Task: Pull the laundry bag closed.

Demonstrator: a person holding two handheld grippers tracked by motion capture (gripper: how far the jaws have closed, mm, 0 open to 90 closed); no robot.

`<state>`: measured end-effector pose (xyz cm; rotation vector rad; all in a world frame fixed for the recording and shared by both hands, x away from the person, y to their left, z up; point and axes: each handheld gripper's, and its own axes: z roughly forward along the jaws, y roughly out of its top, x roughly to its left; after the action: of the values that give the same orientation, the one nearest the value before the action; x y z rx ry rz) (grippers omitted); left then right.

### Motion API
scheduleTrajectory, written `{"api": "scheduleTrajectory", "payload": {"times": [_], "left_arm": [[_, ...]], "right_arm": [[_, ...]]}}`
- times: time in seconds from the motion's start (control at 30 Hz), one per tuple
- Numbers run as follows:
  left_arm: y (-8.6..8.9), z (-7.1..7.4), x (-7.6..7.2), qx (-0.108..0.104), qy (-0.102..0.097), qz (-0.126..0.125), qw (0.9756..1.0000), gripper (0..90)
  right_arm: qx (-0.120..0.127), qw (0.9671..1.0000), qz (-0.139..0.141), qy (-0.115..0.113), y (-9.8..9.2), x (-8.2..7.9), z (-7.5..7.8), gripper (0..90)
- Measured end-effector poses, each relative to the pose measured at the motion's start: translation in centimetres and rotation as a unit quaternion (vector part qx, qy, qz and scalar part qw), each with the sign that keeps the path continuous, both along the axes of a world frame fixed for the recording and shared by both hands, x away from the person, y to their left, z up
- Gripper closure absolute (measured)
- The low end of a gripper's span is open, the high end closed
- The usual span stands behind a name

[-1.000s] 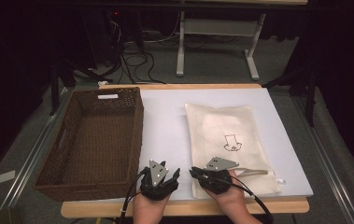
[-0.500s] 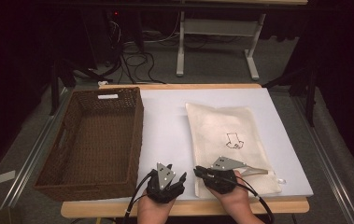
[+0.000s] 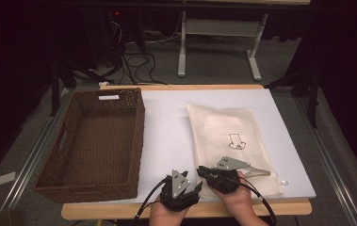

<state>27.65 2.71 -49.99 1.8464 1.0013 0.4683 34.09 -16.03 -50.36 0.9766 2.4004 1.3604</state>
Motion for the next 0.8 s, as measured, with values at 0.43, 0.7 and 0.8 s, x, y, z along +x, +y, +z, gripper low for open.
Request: {"api": "scheduleTrajectory", "payload": {"times": [0.43, 0.7, 0.8], "left_arm": [[-1.0, -2.5, 1.3, 0.013, 0.097, -0.023, 0.9950, 62.8], [-0.8, -2.6, 1.4, 0.007, 0.101, -0.026, 0.9945, 74.7], [-1.0, -2.6, 1.4, 0.007, 0.099, -0.028, 0.9947, 78.0]], "right_arm": [[0.010, 0.9999, 0.004, -0.003, -0.8, -0.6, 0.5, 82.2], [0.005, 1.0000, 0.000, 0.006, -2.0, -1.1, 0.3, 82.4], [-0.001, 1.0000, 0.001, 0.005, -2.2, -1.3, 0.5, 82.7]]}}
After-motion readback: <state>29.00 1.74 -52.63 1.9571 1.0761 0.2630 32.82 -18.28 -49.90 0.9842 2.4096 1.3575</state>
